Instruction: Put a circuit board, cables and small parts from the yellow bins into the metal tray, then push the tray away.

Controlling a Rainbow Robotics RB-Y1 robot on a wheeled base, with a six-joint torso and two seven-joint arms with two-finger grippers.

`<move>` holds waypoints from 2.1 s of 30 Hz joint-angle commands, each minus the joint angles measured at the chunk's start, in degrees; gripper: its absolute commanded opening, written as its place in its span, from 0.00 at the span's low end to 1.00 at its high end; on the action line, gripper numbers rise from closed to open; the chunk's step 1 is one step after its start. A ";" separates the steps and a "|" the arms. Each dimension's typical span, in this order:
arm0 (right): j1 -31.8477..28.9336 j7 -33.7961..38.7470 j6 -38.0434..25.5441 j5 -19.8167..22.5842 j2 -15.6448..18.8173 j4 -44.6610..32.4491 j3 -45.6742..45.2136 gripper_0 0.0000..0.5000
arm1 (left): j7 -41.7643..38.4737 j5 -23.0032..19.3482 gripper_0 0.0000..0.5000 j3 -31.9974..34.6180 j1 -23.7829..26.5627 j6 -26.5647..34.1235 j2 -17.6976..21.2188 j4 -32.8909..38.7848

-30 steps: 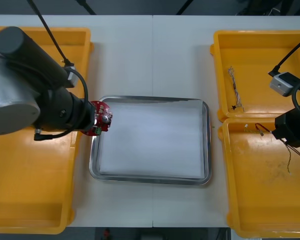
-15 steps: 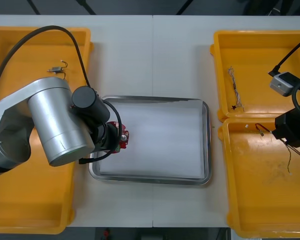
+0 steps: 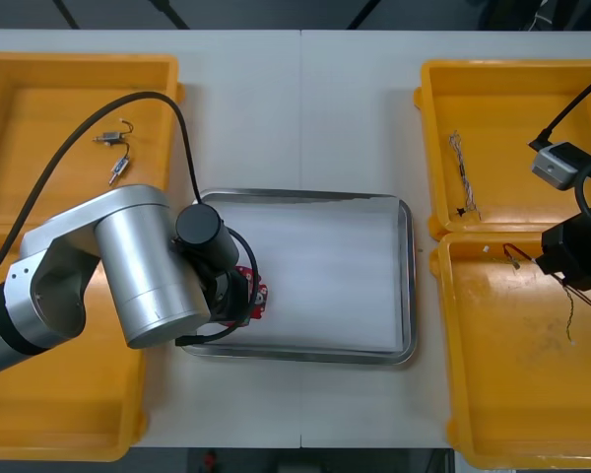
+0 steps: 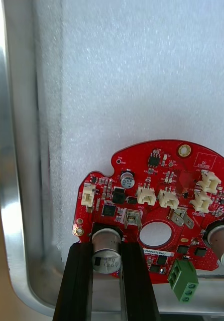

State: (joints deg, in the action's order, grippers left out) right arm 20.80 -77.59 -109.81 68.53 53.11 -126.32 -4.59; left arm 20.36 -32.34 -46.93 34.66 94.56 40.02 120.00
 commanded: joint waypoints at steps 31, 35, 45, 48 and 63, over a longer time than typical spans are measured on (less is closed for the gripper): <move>1.08 -2.12 -0.19 -0.24 1.91 -0.59 -0.33 0.00 | -5.06 -18.99 1.00 12.48 8.32 2.30 10.08 12.10; 3.28 -2.92 -0.19 -0.15 2.70 -1.38 1.17 0.00 | -5.68 -28.83 1.00 18.81 9.81 2.47 14.65 11.13; 11.45 -3.71 -0.19 -1.03 1.99 -7.01 12.06 0.00 | -5.86 -46.06 1.00 32.26 13.59 2.47 21.33 -4.07; 13.21 -3.97 1.44 -1.21 0.85 -8.41 15.58 0.00 | -5.94 -48.25 1.00 33.31 15.96 2.38 22.56 -10.75; 28.33 -8.28 7.86 -9.73 -8.03 -7.54 41.33 0.00 | -5.24 -38.58 1.00 33.31 26.16 -0.08 22.39 -39.58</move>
State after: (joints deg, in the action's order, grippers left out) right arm 44.92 -82.63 -103.44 59.98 47.89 -134.24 32.65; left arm 17.23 -73.34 -15.02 57.10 95.98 60.78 82.69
